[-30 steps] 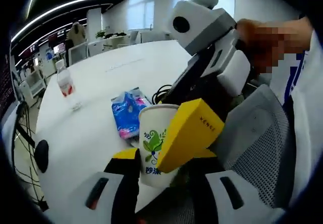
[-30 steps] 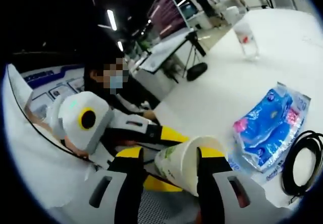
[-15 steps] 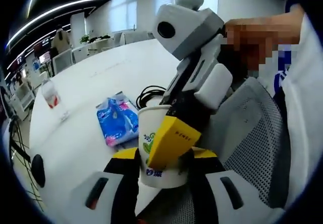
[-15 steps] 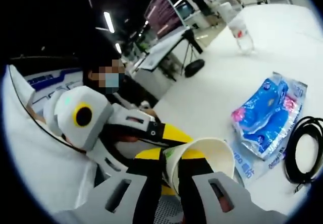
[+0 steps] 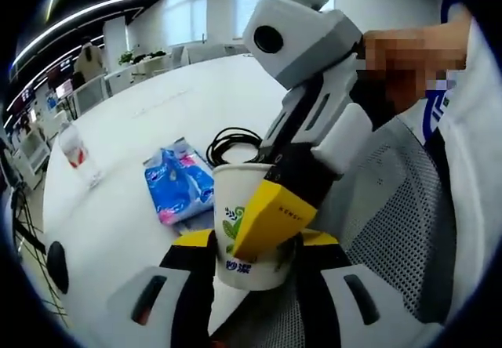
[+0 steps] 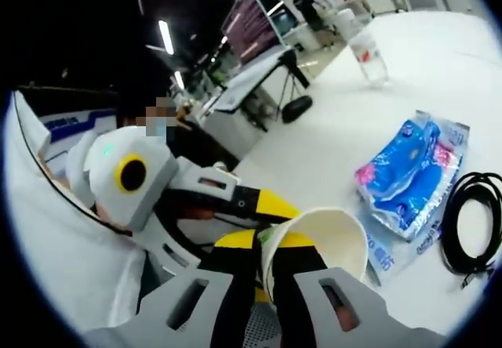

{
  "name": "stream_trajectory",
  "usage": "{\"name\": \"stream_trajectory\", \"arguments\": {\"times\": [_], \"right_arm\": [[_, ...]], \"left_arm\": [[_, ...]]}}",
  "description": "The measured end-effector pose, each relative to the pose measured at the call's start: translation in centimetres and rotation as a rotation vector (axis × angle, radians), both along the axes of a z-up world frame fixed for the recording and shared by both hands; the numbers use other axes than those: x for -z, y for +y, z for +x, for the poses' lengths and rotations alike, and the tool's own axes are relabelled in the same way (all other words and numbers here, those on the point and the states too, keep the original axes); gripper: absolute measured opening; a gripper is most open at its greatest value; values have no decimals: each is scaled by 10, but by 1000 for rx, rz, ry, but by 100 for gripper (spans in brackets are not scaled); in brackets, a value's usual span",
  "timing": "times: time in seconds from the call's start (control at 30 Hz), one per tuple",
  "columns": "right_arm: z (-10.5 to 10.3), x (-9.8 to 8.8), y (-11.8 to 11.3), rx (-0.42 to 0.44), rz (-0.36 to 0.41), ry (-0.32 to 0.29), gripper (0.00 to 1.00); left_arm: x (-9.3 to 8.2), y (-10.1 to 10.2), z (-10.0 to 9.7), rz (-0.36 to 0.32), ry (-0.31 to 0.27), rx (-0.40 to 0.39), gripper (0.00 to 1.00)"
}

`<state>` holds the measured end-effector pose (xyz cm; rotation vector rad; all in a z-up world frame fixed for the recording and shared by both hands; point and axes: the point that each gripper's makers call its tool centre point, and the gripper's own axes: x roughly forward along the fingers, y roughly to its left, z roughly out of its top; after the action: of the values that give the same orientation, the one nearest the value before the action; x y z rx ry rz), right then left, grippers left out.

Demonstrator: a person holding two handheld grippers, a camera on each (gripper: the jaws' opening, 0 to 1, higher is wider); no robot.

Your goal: Arrange the tabletop items into an orderly group along one side of the table until the central work area is clear of visible clutter.

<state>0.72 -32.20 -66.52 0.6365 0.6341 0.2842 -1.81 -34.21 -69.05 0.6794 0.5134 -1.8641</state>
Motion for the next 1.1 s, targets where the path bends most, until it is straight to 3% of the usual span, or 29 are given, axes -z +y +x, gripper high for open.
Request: {"name": "stream_trajectory", "arguments": {"times": [0.13,0.6,0.77,1.1], "right_arm": [[1,-3,-5,32,12,-20,3],[-1,-17,-30,133,50,-84,2],[-2,-19,-41,163,38,-98,0],[-16,-17,-65,209,37,-101,0]], "left_arm": [[-2,-2,2,-2,1,-4,40],[-12,-16,10,-5,92,-91,43],[-13,-18,23,-5,122,-158,37],[-10,-12,39,-3,173,-287,36]]}}
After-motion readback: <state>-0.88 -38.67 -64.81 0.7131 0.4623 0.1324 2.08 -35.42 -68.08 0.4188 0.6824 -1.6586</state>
